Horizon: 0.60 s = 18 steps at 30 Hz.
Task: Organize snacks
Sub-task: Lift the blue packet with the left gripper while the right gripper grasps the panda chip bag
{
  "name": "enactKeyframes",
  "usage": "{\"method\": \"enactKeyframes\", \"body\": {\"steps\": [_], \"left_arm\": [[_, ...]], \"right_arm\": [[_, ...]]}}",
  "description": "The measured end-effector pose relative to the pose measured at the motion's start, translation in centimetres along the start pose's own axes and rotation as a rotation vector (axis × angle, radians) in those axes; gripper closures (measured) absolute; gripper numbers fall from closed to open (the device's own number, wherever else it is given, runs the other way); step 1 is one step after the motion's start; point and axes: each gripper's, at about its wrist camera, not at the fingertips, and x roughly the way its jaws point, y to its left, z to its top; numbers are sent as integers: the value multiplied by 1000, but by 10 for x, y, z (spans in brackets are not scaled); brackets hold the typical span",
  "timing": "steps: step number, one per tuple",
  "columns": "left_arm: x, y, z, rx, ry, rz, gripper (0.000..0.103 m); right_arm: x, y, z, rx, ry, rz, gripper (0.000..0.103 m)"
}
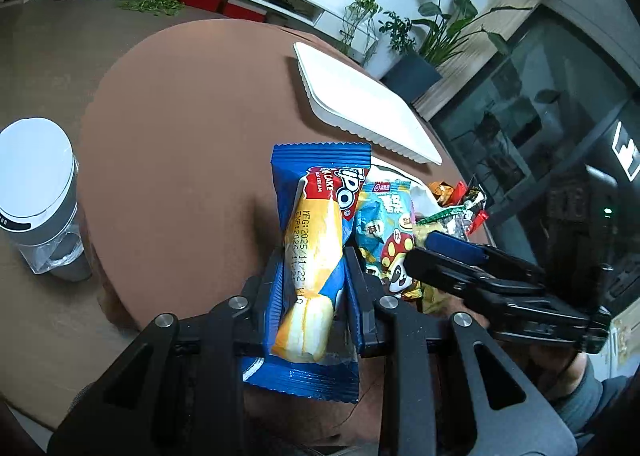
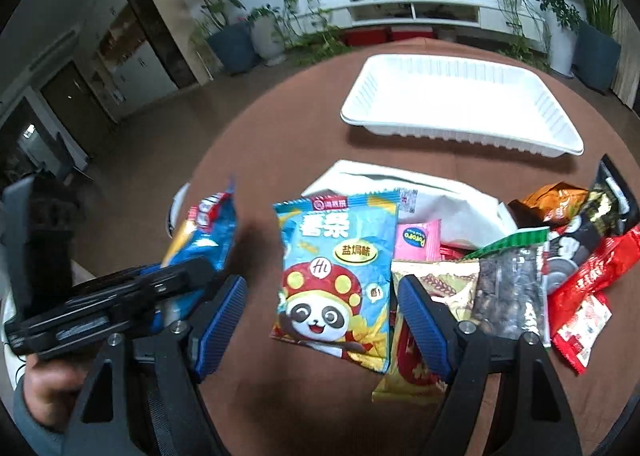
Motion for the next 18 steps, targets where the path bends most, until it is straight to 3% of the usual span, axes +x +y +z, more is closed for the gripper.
{"method": "enactKeyframes", "body": {"steps": [7, 16, 18], "left_arm": [[-6, 4, -1, -8, -11, -9, 78], [2, -3, -3, -4, -5, -3, 78], [4, -6, -3, -2, -3, 0, 78]], "right_arm": [[23, 6, 5, -62, 31, -72, 22], [34, 6, -2, -88, 60, -45, 46], [33, 6, -2, -86, 62, -24, 57]]}}
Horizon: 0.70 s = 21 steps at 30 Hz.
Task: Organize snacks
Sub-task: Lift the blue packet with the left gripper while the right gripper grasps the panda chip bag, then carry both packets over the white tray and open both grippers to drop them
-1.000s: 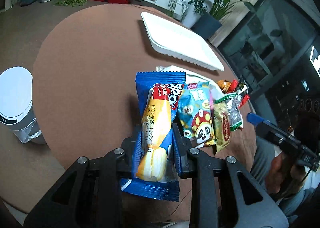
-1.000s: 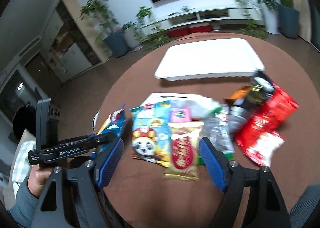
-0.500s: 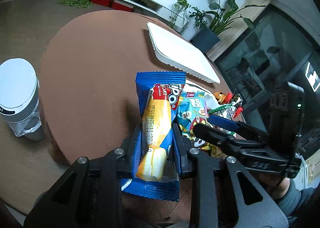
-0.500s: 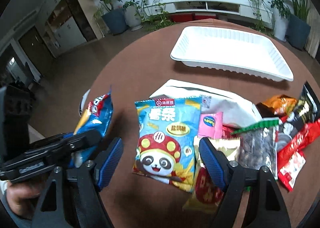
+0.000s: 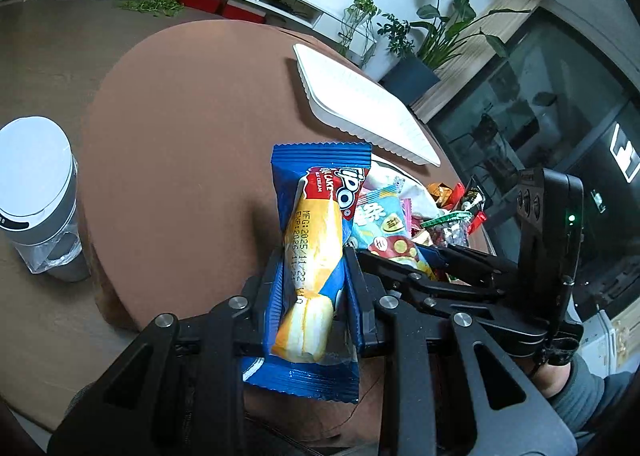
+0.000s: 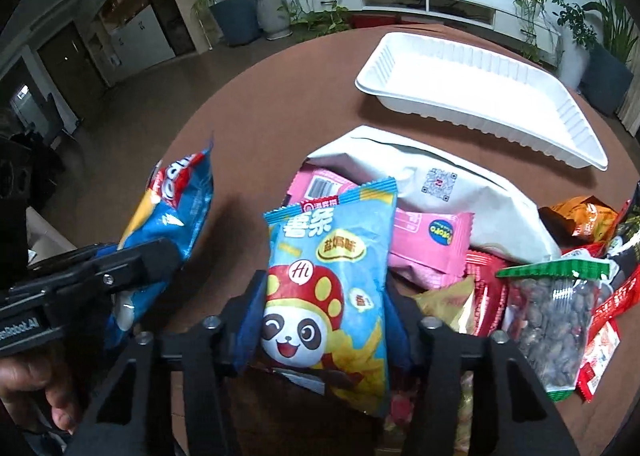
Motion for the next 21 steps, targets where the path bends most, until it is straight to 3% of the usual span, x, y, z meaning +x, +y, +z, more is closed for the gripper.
{"method": "enactKeyframes", "body": {"steps": [9, 21], "left_arm": [[3, -2, 2, 3, 3, 5, 78], [1, 0, 4, 10, -8, -14, 78]], "right_arm": [[-6, -9, -2, 48, -8, 72, 67], [-41, -20, -3, 131, -69, 173, 69]]}}
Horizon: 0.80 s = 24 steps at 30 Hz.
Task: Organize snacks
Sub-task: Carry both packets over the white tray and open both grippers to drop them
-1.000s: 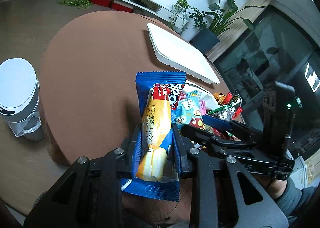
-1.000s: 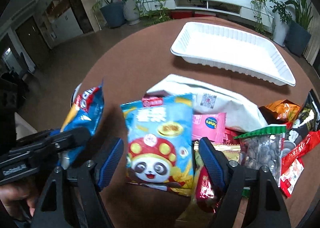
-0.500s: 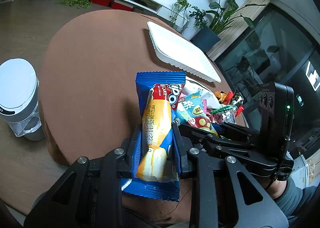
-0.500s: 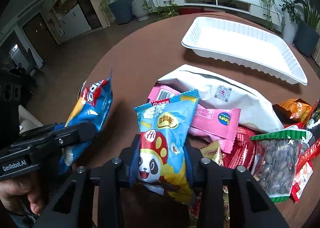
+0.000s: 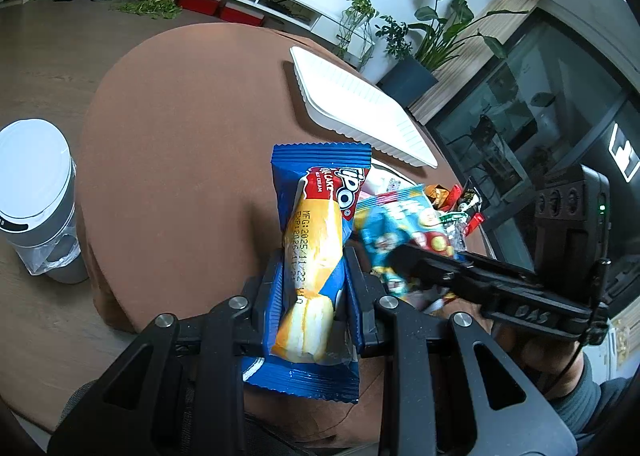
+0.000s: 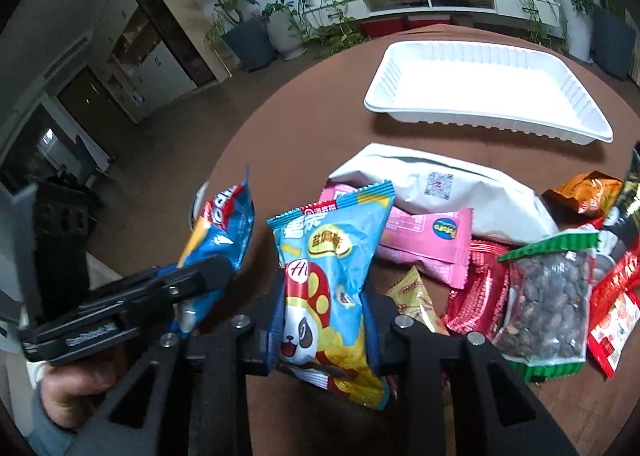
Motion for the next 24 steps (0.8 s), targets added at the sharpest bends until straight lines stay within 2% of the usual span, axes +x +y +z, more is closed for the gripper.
{"method": "enactKeyframes", "body": {"steps": [7, 14, 19, 24], "left_arm": [[5, -11, 5, 19, 1, -4, 78], [7, -26, 32, 65, -18, -8, 78], [11, -46, 68, 133, -34, 0, 78], [29, -67, 112, 203, -34, 26, 78]], "right_arm": [[-35, -28, 1, 80, -56, 28, 69], [-78, -74, 4, 197, -141, 31, 69], [-121, -120, 17, 264, -249, -31, 69], [-157, -178, 47, 319, -343, -139, 69]]}}
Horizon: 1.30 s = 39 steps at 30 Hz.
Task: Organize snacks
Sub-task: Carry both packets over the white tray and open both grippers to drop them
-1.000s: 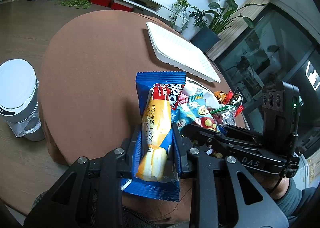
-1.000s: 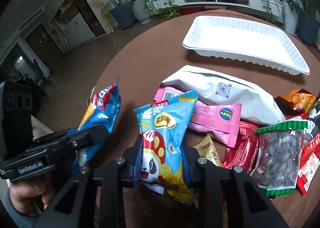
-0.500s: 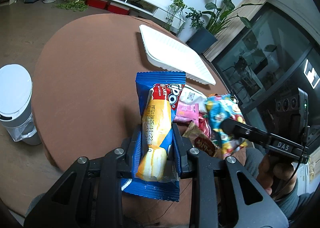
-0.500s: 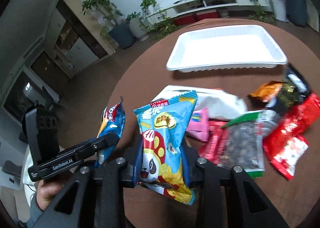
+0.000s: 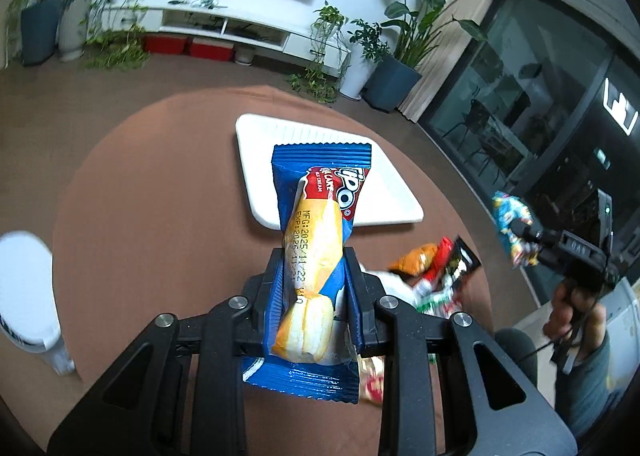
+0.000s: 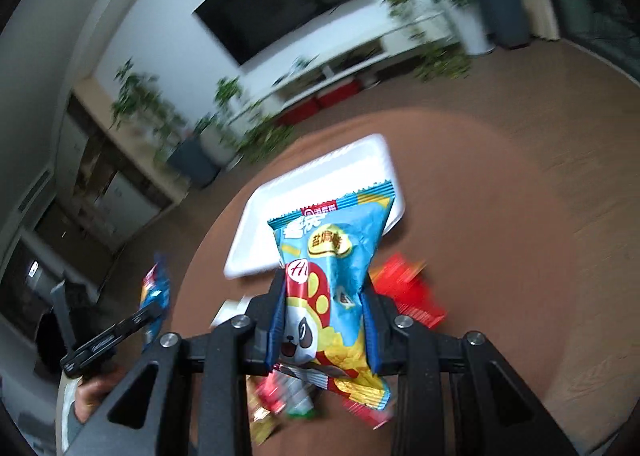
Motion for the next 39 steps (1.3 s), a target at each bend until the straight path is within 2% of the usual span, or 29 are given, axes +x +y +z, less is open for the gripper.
{"method": "enactKeyframes", "body": {"steps": [4, 7, 10, 14, 21, 24, 30, 39], "left_arm": [[27, -7, 41, 35, 29, 16, 78], [57, -13, 74, 56, 62, 33, 78], [91, -15, 100, 73, 96, 62, 78], [138, -14, 118, 75, 160, 100, 78], [199, -12, 117, 76, 228, 171, 78], [221, -8, 115, 85, 250, 194, 78], [262, -19, 96, 100, 283, 214, 78], [280, -26, 88, 140, 301, 253, 75]], "right_arm": [[15, -13, 37, -25, -20, -60, 69], [42, -6, 63, -69, 9, -57, 69], [78, 4, 81, -125, 67, -38, 69], [130, 23, 92, -211, 176, -11, 68], [206, 29, 91, -273, 349, -4, 68], [225, 23, 87, -279, 384, -25, 68], [244, 7, 82, -270, 426, -58, 68], [251, 2, 78, -290, 429, -74, 62]]}}
